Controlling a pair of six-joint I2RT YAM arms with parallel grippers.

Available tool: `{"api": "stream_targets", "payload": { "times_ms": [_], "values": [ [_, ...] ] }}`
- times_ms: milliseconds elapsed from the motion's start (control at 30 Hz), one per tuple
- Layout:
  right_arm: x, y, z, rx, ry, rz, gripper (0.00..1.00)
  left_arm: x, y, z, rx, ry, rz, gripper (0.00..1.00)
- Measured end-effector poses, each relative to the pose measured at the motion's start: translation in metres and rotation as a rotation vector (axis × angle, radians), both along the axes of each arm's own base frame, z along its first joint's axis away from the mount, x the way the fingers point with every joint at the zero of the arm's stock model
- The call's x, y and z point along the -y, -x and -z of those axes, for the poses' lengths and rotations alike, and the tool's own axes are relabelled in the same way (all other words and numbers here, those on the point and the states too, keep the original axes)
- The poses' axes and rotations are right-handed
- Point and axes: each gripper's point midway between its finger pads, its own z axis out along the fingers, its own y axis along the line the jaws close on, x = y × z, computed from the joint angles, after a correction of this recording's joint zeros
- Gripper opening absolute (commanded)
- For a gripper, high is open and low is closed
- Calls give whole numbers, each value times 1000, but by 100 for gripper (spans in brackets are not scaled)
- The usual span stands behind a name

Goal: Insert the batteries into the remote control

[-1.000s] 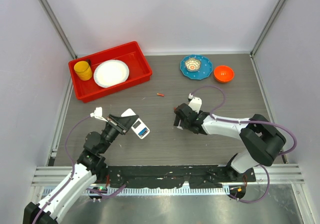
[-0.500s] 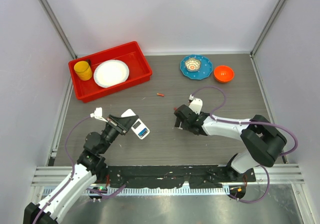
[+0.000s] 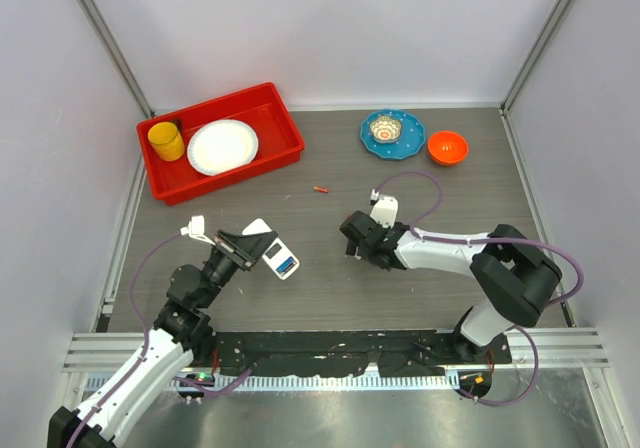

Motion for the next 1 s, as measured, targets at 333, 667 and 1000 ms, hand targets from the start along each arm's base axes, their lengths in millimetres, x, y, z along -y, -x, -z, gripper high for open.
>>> {"api": "stream_targets", "payload": {
  "times_ms": [333, 667, 1000],
  "values": [
    [0, -1, 2, -6, 41, -6, 78, 0, 0, 0, 1, 1, 0, 0],
    [-23, -11, 1, 8, 64, -29, 80, 0, 1, -2, 7, 5, 0, 0],
    [-37, -13, -1, 25, 117, -62, 66, -1, 2, -3, 5, 15, 2, 0]
  ]
}}
